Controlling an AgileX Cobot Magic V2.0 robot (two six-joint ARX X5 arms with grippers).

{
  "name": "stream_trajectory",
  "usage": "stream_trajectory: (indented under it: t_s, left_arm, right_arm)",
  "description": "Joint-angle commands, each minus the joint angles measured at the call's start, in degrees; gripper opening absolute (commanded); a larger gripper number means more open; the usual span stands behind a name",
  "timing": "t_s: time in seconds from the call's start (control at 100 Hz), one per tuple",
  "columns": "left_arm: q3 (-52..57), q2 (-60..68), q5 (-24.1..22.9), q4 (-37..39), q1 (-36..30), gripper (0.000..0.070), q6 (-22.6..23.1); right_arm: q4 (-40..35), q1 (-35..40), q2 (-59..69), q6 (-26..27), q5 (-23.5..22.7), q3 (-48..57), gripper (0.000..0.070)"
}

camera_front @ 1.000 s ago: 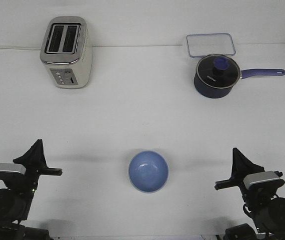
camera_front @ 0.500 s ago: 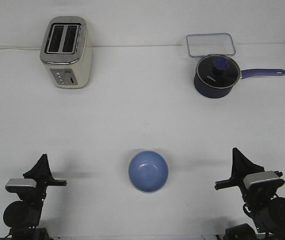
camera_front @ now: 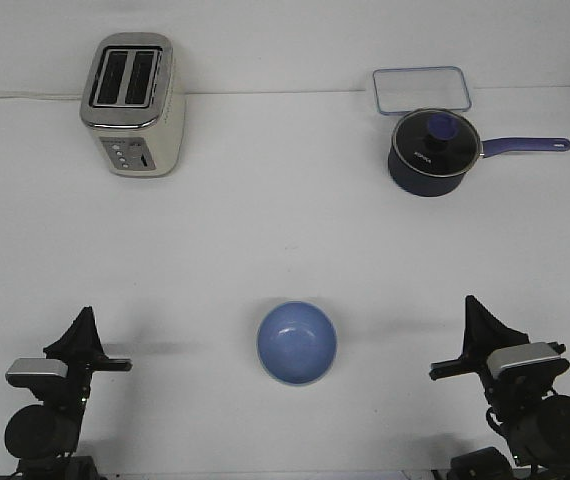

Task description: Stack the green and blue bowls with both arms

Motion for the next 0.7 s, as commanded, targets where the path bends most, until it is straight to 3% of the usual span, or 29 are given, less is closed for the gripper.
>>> stream_trajectory:
  t_s: [0.0, 0.25, 0.42, 0.57, 0.69]
  left_arm:
    - [-1.09, -0.07, -0.11, 0.63, -0.02, 0.0015, -0.35]
    - [-1.09, -0.07, -0.11, 0.63, -0.02, 0.0015, -0.37]
    - [-1.09, -0.07, -0.11, 0.63, -0.02, 0.0015, -0.37]
    - [-1.09, -0.07, -0.11, 0.63, -0.02, 0.0015, -0.37]
    - [-1.09, -0.07, -0.11, 0.63, -0.02, 0.0015, -0.37]
  right_arm:
    - [0.57, 0.07, -0.13, 0.22, 0.02, 0.22, 0.0]
    - [0.63, 0.04, -0.13, -0.17, 0.04, 0.2, 0.0]
    - [2.16, -3.17, -1.36, -8.96, 0.46, -1.9, 0.0]
    - [11.47, -9.11, -6.4, -16.94, -0.31, -12.35, 0.0]
    - [17.42, -11.74, -11.13, -19.63, -0.35, -21.73, 0.0]
